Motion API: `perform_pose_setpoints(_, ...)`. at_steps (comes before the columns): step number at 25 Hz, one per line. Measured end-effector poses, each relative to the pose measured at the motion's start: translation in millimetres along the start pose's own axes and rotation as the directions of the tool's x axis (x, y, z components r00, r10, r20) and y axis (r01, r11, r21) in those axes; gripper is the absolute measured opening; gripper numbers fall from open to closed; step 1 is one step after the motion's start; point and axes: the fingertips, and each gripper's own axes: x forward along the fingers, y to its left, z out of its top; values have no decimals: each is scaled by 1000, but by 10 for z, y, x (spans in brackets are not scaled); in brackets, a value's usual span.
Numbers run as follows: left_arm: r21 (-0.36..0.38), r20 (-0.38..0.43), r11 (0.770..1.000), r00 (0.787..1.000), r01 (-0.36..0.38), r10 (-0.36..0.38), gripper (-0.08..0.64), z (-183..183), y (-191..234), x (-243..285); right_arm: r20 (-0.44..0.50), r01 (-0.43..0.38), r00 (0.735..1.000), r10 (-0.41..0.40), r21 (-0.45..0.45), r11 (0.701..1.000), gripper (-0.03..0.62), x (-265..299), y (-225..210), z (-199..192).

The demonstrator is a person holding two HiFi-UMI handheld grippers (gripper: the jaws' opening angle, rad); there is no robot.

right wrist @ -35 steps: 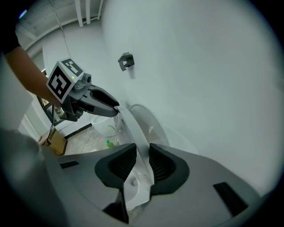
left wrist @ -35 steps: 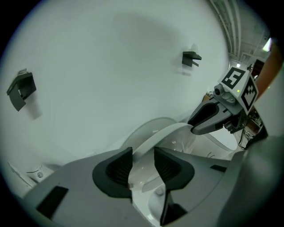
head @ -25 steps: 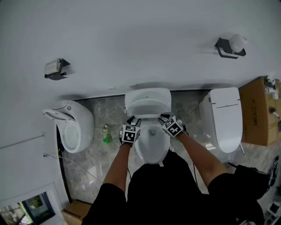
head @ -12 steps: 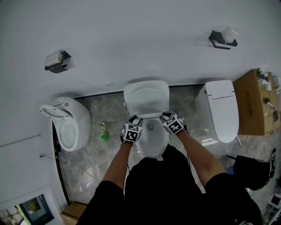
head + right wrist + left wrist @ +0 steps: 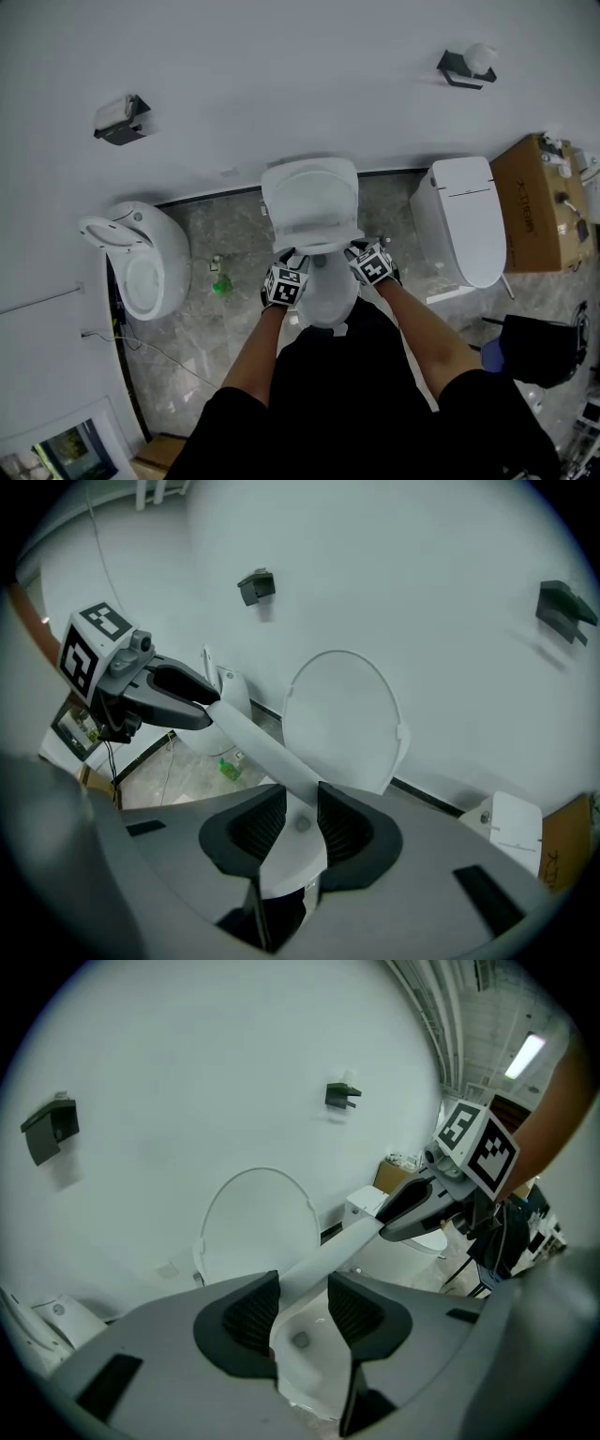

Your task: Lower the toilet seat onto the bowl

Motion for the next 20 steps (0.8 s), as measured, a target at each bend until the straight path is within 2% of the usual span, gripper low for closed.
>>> perform_pose_setpoints(4,5,3,1000,1000,0,0,172,-94,-83,-53,-11,46,999,-45,108,993,114,-38,75,-120)
perform_pose_setpoints(8,25,3,999,1000,24,-24,172,-228,-195,-94,-4,85,996,-85,154,984,114,-45,135,-275)
perform_pose_setpoints(13,41,10,999,1000,24,-25,175,-416,-344,-155,-42,120,992,-118,67,990,106,-74,281,-481)
perform_pose_setpoints(17,49,28,998,999,32,-33,178,-560,-425,-184,-56,118,992,-114,78,990,106,-73,362,-617)
perform_pose_setpoints(20,66,38,997,999,34,-36,178,-687,-515,-225,-62,124,991,-121,48,991,106,-85,458,-739)
